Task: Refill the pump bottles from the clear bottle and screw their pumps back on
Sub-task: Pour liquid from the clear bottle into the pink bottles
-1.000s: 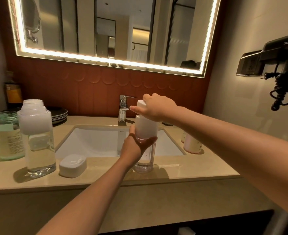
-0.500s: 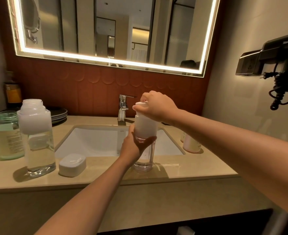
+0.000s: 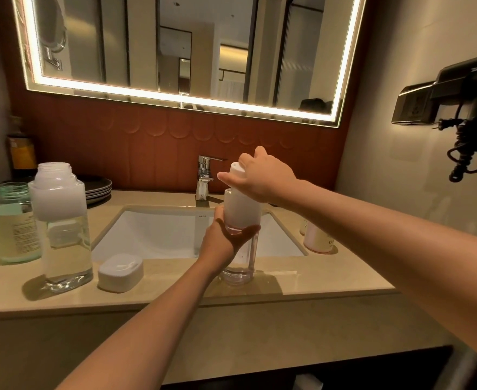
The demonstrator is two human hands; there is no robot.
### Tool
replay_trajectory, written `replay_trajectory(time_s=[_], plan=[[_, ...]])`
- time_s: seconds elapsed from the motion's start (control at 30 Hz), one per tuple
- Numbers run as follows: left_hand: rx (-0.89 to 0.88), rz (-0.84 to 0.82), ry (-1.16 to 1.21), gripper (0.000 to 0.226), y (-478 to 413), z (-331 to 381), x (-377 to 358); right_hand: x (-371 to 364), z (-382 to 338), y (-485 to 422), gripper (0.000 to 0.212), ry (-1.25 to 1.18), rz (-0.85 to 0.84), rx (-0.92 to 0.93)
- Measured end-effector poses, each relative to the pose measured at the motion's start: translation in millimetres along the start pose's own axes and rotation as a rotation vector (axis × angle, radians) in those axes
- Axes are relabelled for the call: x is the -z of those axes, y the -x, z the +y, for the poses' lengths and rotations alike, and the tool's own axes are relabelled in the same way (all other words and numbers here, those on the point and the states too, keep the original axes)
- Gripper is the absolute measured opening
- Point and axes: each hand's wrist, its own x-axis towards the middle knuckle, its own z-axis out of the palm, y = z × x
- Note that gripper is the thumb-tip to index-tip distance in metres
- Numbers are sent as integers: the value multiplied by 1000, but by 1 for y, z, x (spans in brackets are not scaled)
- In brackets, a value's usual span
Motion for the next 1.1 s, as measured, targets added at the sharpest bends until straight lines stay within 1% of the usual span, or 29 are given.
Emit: replay_trajectory(time_s=[0.1, 0.2, 0.27, 0.37, 0.5, 0.57, 0.63, 0.73, 0.87, 1.0, 1.1], plan=[[-9, -3, 0, 88, 2, 1, 1, 3, 1, 0, 57, -201, -31, 11], [-12, 2, 2, 82, 2, 1, -1, 1, 4, 2, 52, -337, -17, -15], [-10, 12, -12, 78, 0, 1, -2, -2, 8, 3, 50, -405, 24, -41], [-15, 37, -31, 74, -1, -1, -3, -5, 23, 10, 46, -505, 133, -109], [-34, 52, -43, 68, -4, -1, -9, -13, 60, 32, 45, -459, 241, -188], [-44, 49, -52, 64, -5, 1, -16, -20, 83, 50, 48, -413, 299, -197], [-52, 53, -44, 60, -6, 1, -26, -30, 106, 70, 44, -356, 315, -187], [-59, 57, -31, 59, -9, 4, -46, -52, 136, 97, 41, -262, 220, -233], [-70, 12, -13, 60, -16, 8, -80, -76, 164, 121, 49, -205, 149, -327], [-73, -3, 6, 61, -26, 8, -111, -94, 188, 129, 57, -141, -29, -453], [-64, -21, 14, 60, -35, 5, -127, -104, 202, 132, 62, -109, -100, -501]])
